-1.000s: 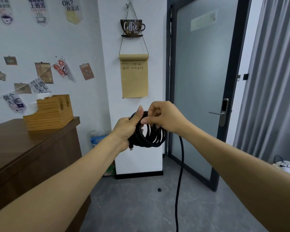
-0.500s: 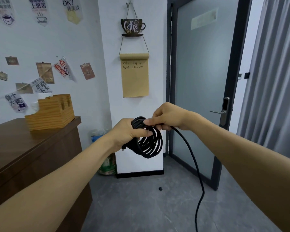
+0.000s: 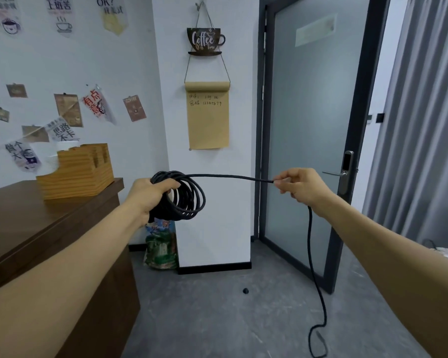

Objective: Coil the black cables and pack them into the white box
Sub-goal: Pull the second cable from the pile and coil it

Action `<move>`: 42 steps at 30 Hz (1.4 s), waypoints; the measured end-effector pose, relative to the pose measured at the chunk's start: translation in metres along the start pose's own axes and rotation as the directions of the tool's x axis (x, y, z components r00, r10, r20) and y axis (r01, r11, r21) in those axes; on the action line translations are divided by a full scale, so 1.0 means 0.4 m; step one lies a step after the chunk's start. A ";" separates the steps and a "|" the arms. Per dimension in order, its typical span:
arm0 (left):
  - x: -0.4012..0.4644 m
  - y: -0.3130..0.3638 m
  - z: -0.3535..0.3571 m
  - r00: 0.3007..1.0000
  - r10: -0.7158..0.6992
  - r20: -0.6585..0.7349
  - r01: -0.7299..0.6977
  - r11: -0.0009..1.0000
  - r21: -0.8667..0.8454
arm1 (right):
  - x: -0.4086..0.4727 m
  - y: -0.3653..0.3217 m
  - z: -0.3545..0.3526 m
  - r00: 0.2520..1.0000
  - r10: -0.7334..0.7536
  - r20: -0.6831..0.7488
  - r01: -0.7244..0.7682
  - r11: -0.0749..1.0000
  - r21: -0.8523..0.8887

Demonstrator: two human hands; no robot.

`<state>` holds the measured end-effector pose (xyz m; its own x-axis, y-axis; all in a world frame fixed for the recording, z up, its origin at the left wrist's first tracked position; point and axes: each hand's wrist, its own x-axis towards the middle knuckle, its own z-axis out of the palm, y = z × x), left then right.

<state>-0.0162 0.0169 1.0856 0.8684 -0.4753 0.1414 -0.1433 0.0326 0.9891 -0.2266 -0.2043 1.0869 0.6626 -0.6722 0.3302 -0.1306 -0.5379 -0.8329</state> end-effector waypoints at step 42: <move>-0.082 0.008 0.158 0.945 0.077 0.317 -0.025 0.986 -0.167 | -0.038 -0.176 0.142 0.920 -0.300 0.253 0.319 0.947 -0.038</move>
<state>-0.0752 -0.0232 1.0817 0.6595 -0.7253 0.1975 -0.0836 0.1904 0.9781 -0.1858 -0.1275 1.1152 0.8351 -0.3289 0.4411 0.0594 -0.7431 -0.6665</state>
